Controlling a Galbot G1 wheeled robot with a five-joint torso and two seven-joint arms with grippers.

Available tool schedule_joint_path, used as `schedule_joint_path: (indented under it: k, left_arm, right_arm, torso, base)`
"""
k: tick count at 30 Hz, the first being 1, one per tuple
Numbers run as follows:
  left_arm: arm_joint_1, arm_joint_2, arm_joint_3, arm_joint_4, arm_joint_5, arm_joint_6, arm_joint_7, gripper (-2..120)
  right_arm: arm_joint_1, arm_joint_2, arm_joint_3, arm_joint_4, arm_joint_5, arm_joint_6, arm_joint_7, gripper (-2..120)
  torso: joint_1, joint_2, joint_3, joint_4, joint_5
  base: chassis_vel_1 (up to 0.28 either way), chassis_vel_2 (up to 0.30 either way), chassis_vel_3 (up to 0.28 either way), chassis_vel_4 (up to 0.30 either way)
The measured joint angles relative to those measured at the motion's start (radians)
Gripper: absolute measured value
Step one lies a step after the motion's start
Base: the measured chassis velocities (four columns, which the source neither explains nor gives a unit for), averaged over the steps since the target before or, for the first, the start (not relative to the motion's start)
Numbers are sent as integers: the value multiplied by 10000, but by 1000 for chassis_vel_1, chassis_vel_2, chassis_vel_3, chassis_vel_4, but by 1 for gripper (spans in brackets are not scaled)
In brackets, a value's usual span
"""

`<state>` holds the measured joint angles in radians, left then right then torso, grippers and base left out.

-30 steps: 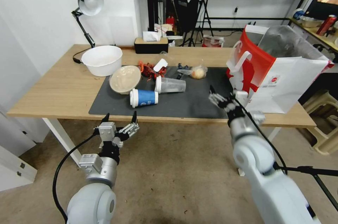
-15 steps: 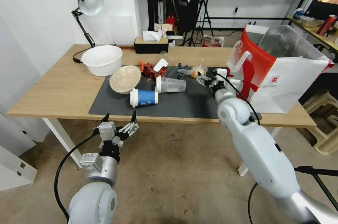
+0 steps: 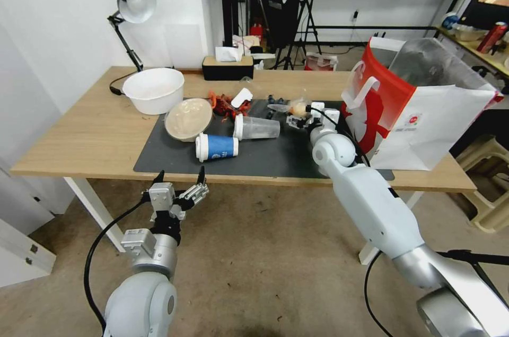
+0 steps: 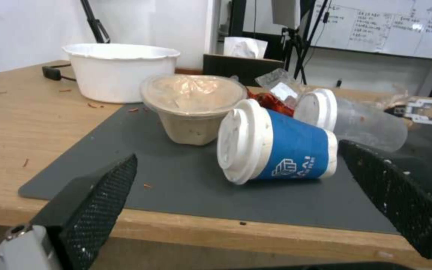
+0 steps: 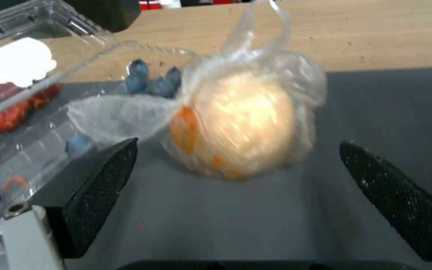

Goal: Pick up the trash from the table and place it into the takeout bag.

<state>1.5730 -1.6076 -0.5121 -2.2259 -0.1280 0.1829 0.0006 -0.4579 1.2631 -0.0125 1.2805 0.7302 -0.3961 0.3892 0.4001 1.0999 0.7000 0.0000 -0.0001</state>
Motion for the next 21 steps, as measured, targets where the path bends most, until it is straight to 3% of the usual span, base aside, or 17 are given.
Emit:
schedule_joint_path:
  k: [21]
  left_arm:
    - [141, 1, -31, -28, -11, -139, -32, 100]
  right_arm:
    - [908, 612, -431, -1374, -581, 32, 20, 98]
  torso:
    - [0, 1, 0, 0, 1]
  base:
    - [0, 0, 0, 0]
